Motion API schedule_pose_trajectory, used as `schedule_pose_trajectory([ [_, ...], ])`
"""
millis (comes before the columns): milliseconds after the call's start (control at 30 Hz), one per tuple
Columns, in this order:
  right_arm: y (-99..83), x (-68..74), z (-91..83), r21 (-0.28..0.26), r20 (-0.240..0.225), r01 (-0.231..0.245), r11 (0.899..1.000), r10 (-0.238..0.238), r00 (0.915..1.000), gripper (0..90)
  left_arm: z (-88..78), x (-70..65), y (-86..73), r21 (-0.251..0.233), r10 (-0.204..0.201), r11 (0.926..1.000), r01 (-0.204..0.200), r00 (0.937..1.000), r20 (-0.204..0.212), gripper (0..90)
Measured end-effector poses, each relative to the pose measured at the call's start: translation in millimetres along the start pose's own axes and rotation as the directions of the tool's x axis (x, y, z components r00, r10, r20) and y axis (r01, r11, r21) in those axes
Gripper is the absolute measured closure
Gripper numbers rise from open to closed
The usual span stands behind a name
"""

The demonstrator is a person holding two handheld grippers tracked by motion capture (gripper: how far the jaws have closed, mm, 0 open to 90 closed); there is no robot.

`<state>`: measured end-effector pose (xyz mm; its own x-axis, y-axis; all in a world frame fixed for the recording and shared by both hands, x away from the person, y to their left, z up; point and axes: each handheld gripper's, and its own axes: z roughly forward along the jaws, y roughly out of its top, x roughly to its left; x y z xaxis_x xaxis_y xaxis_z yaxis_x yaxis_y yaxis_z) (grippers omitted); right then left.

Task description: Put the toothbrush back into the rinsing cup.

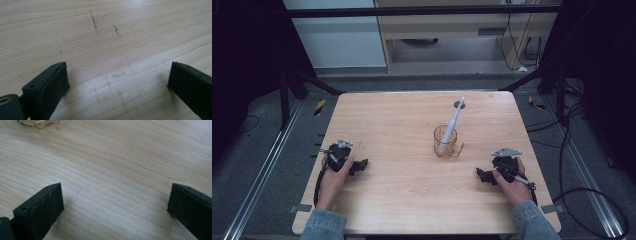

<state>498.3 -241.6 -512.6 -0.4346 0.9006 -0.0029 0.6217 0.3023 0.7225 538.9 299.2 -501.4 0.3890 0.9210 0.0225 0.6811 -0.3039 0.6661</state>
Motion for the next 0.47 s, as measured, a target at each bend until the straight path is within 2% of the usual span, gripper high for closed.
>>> schedule_pose_trajectory([
  [100,0.0,0.0,0.0,0.0,0.0,0.0,1.0,0.0,1.0,0.3,2.6,1.8,-0.7,-0.024,0.008,0.9997,-0.008,0.9999,0.007,1.0],
  [167,0.0,0.0,0.0,0.0,0.0,0.0,1.0,0.0,1.0,0.3,5.6,3.7,-2.5,-0.062,0.013,0.998,-0.012,0.9998,0.012,0.0],
  [467,0.0,0.0,0.0,0.0,0.0,0.0,1.0,0.0,1.0,0.3,7.6,6.4,-0.6,-0.062,0.017,0.998,-0.016,0.9996,0.021,0.0],
])
